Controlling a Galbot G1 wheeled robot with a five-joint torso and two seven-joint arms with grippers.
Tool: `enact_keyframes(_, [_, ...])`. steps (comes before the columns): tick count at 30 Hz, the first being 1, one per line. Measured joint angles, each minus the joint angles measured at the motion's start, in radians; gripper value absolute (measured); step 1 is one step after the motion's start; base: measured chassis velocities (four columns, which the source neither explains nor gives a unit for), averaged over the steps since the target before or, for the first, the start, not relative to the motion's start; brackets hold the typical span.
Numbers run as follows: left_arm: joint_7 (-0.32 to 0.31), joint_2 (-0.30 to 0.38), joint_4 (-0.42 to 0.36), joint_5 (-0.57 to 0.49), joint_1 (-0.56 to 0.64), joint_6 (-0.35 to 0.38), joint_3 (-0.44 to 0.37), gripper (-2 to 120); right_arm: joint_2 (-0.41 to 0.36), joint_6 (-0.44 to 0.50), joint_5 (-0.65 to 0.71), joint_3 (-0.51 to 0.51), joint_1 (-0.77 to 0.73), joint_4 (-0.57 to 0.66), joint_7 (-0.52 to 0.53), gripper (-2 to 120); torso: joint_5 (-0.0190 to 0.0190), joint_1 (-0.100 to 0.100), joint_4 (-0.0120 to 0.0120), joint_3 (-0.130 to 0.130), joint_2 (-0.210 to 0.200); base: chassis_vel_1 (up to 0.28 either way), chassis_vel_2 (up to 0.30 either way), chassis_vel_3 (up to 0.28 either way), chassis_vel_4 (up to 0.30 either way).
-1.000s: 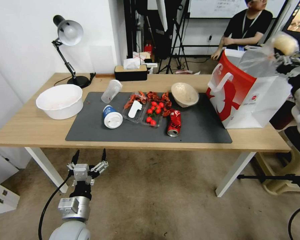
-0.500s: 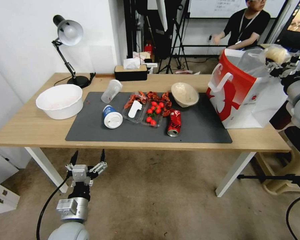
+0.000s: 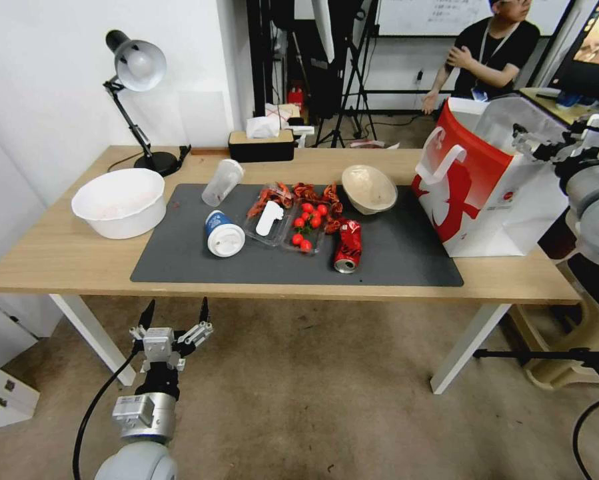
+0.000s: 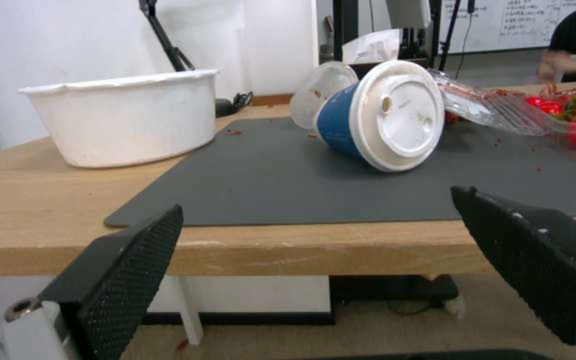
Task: Pick up the trash from the table and place it into the takeout bag.
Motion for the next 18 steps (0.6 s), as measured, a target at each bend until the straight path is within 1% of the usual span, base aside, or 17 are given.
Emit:
enact_keyframes(10, [0.0,0.0,-0.003,0.0,0.0,0.0,-0.004,100,0.001,0.044,0.028,0.028,-0.025,0.053,-0.018,100,0.0003,0.0,0.0,0.0,0.0,0.0,0.0,0.0,0.0])
enact_keyframes(11, [0.0,-0.001,-0.003,0.0,0.001,0.0,-0.006,100,-0.004,0.049,0.041,0.041,-0.037,0.081,-0.023,100,-0.0001,0.0,0.0001,0.0,0.0,0.0,0.0,0.0,0.0])
enact_keyframes(13, [-0.001,-0.002,-0.003,0.0,0.001,0.0,-0.006,100,-0.006,0.05,0.046,0.047,-0.044,0.095,-0.026,100,0.0,0.0,0.0,0.0,0.0,0.0,0.0,0.0,0.0])
enact_keyframes(14, [-0.001,-0.003,-0.003,0.0,0.001,-0.001,-0.006,100,-0.007,0.053,0.059,0.072,-0.078,0.136,-0.035,100,0.0,0.0,0.0001,0.0,0.0,0.0,0.0,0.0,0.0])
enact_keyframes(16, [-0.001,-0.003,-0.003,0.0,0.001,-0.001,-0.006,100,-0.007,0.054,0.062,0.079,-0.09,0.149,-0.037,100,-0.0001,0.0,0.0002,0.0,0.0,0.0,0.0,0.0,0.0])
enact_keyframes(18, [-0.001,-0.004,-0.004,0.0,0.002,-0.002,-0.006,100,-0.004,0.061,0.065,0.111,-0.143,0.202,-0.053,100,-0.0001,0.0,0.0002,0.0,0.0,0.0,0.0,0.0,0.0])
